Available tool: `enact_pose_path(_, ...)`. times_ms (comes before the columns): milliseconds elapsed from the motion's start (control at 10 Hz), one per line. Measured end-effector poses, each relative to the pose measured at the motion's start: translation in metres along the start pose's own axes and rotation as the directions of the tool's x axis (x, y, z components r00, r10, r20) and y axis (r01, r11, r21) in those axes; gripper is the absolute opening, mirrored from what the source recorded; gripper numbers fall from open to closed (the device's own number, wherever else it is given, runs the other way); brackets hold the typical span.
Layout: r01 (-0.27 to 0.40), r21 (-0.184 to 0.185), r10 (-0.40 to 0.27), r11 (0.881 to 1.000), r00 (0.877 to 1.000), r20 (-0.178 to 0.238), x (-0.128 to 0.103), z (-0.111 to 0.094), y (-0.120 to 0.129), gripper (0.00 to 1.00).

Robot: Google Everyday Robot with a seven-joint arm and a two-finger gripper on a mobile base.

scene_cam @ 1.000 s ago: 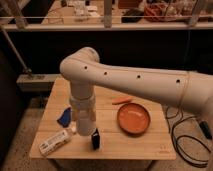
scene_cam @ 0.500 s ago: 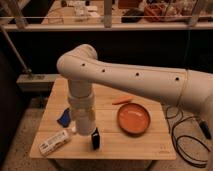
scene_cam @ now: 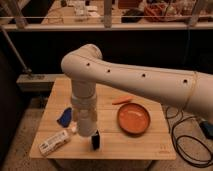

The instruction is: Place the ceramic cup over the eraser

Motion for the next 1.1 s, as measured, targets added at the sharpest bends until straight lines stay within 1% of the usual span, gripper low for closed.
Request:
enact_pose_path(300, 0.005, 0.002, -0.005, 1.0, 1.0, -0.007, -0.004, -0.003, 0.008, 0.0)
enact_pose_path(600, -0.009, 0.009, 0.009, 1.0, 1.0, -0.017, -0.003, -0.006, 0.027, 0.0)
enact_pose_path(800, -0.006, 0.009, 0.006, 1.0, 1.0, -0.02, -0.002, -0.007, 0.031, 0.0)
enact_pose_path(1000, -0.003, 0.011, 0.004, 1.0, 1.0, -0.015, -0.002, -0.005, 0.037, 0.0)
enact_pose_path(1100, 0.008, 0.008, -0.008, 1.0, 1.0, -0.008, -0.003, 0.001, 0.034, 0.0)
